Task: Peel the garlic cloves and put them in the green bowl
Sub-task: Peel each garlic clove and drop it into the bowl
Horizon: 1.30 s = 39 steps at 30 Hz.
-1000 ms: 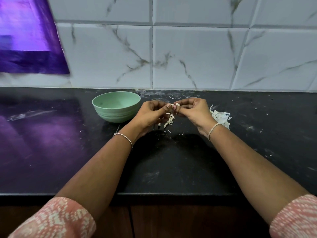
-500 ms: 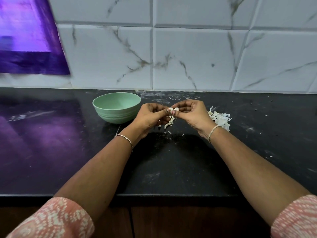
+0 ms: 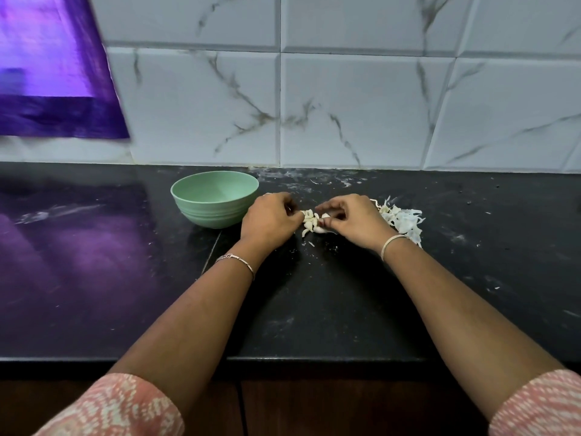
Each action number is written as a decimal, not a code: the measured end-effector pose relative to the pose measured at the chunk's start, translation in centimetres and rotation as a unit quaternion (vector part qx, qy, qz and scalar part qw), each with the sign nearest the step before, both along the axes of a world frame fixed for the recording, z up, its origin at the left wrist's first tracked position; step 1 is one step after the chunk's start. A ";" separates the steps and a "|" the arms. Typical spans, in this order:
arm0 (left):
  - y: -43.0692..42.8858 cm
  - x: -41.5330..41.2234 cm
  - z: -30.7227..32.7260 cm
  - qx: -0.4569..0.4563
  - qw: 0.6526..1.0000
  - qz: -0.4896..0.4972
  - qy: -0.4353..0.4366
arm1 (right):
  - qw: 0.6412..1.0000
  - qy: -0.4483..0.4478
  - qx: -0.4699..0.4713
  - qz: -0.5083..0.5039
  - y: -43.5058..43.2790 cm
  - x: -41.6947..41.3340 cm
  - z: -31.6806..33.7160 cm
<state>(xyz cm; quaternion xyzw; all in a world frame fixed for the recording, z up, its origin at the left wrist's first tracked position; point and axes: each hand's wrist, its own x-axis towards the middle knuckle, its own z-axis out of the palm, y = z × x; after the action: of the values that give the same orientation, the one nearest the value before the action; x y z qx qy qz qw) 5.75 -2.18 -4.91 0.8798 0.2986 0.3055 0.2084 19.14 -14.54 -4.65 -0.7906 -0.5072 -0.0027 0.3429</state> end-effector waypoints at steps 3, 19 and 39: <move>-0.1 0.1 -0.1 0.034 0.999 0.000 0.031 | 0.999 0.028 0.027 -0.012 -0.1 0.2 0.3; -0.1 0.0 -0.1 0.081 0.996 -0.025 0.001 | 0.929 0.356 0.080 0.059 -1.9 0.9 1.9; -1.1 0.5 0.3 -0.391 0.883 -0.182 -0.185 | 0.989 0.033 0.135 0.042 -0.1 -1.3 1.2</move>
<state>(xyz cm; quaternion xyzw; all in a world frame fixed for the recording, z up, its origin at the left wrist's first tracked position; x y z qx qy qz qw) 6.25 -3.24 -4.64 0.6929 0.1840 0.2779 0.6394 17.85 -14.68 -3.40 -0.7148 -0.5232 -0.0304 0.4630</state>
